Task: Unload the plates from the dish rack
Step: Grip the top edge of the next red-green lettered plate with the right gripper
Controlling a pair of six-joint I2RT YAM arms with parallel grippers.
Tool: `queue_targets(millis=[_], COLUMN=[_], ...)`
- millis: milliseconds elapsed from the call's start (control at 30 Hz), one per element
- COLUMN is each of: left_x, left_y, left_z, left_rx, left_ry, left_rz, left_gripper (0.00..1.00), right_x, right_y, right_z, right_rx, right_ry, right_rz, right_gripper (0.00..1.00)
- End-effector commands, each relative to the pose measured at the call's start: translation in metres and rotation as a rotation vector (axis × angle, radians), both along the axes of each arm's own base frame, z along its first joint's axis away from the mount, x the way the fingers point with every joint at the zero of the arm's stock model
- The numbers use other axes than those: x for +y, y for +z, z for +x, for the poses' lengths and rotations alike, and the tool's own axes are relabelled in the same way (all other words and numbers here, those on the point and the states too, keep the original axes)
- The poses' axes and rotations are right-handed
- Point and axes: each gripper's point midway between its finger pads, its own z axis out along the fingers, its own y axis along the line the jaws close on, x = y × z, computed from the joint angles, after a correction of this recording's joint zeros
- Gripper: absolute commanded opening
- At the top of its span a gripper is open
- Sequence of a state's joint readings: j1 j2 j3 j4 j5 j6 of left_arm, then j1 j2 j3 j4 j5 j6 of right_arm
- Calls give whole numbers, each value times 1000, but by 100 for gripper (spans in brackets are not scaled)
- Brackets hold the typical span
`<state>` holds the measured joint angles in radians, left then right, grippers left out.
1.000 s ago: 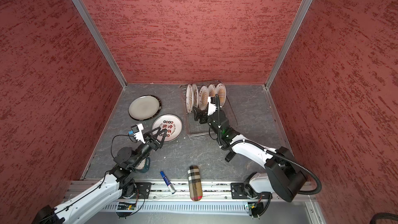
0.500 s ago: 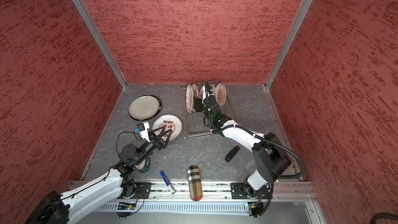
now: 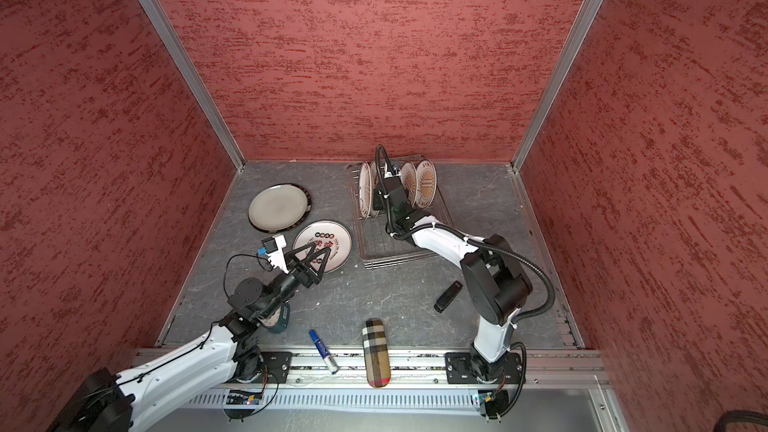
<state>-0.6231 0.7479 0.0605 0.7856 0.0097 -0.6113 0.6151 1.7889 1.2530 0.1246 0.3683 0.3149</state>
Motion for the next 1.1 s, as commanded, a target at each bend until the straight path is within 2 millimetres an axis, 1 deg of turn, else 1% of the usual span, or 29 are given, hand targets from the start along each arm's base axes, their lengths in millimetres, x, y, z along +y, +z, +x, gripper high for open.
queue_targets(millis=[0,133,267,333,467,700,867,967,1067], left_x=[3,7,13,15,23,41,49,53,56], left_y=[5,2,0,-1,0,2,7,7,7], left_z=[5,8,10,9,6,0,-7,-9,-9], left_rx=[-11,9,21,27,15,-2,-35,-34,-34], left_ry=[38,63,97,102,129,191,208,220,236], left_rz=[11,3,-1,-5,-27,-64,-78,-69,-70], left_gripper=[99,99,99,99,99,99,99,100,99], right_x=[-7,-1,-9,-11,-8,0,0,-1,0], right_y=[10,12,8,4,-1,2,4,2,4], right_z=[8,9,13,15,19,26,31,32,32], right_rx=[-26,-36,-15,9,35,26,35,36,33], right_ry=[-61,-102,-193,-212,-205,-198,-206,-208,-205], right_rz=[-26,-80,-165,-201,-234,-280,-348,-367,-375], right_gripper=[36,33,26,26,24,23,18,17,13])
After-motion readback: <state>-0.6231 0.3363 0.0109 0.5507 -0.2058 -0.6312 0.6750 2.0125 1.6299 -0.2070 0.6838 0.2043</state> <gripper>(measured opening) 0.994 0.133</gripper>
